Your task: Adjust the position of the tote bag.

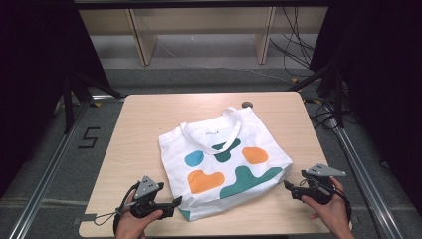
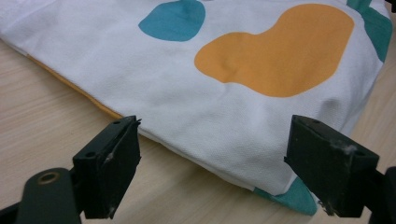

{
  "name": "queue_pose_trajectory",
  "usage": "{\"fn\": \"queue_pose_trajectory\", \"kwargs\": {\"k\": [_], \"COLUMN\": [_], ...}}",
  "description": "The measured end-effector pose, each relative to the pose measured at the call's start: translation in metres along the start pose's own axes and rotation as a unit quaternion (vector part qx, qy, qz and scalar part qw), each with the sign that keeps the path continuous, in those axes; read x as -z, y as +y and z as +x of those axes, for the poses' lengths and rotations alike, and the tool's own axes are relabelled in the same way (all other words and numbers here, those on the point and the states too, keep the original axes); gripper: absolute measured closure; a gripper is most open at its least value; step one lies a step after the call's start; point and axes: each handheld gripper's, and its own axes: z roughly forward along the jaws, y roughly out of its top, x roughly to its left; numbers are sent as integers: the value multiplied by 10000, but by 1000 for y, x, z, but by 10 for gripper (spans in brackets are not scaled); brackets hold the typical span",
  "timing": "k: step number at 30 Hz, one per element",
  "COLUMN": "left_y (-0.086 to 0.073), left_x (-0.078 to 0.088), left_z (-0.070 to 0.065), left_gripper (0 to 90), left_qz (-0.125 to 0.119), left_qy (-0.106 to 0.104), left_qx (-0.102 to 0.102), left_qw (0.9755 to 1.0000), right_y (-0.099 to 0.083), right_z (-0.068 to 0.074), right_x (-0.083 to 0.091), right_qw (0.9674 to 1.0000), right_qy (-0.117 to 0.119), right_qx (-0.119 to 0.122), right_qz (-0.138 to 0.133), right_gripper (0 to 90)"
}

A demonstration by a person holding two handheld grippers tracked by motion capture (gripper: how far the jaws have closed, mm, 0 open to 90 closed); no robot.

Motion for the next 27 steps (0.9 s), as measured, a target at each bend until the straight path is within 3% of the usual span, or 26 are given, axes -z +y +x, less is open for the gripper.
{"fn": "queue_pose_trajectory", "kwargs": {"k": [3,4,5,9,12,15,16,18,19,20,21,22,25,27], "left_y": [0,0,0,-1,-1,-2,-3,-3,-3,-3,-3,-4,-4,-5], "left_x": [1,0,1,0,2,2,0,0,-2,-3,-4,-6,-9,-11], "left_z": [0,-3,-4,-13,-17,-24,-29,-32,-36,-38,-40,-42,-46,-48], "left_gripper": [169,169,175,214,230,255,255,256,261,264,264,266,264,265], "left_qz": [83,-14,63,19,3,-70,-73,-42,-110,-82,-63,-76,126,199], "left_qy": [7,-56,-20,-167,-158,-339,-446,-422,-467,-519,-527,-556,-462,-472], "left_qx": [-134,-19,-83,-121,-227,-279,-452,-520,-543,-705,-743,-746,-1045,-1110], "left_qw": [9999,10000,9999,9998,9996,9990,9980,9977,9974,9961,9958,9956,9934,9925], "right_y": [1,1,1,6,9,12,14,14,14,16,18,18,22,25], "right_z": [-1,-1,0,-1,-2,0,3,4,8,9,9,13,17,18], "right_x": [0,0,0,3,5,6,7,7,7,7,5,5,3,0], "right_qw": [10000,10000,9999,9998,9998,9995,9993,9993,9986,9987,9989,9985,9985,9987], "right_qy": [45,40,140,130,56,164,244,229,333,323,338,352,363,373], "right_qx": [27,25,-53,-81,-65,-137,-136,-129,-339,-328,-221,-353,-343,-229], "right_qz": [12,-19,0,-97,-174,-242,-232,-260,-240,-200,-240,-233,-227,-252], "right_gripper": [218,217,216,215,216,215,213,213,212,210,208,207,205,204]}}
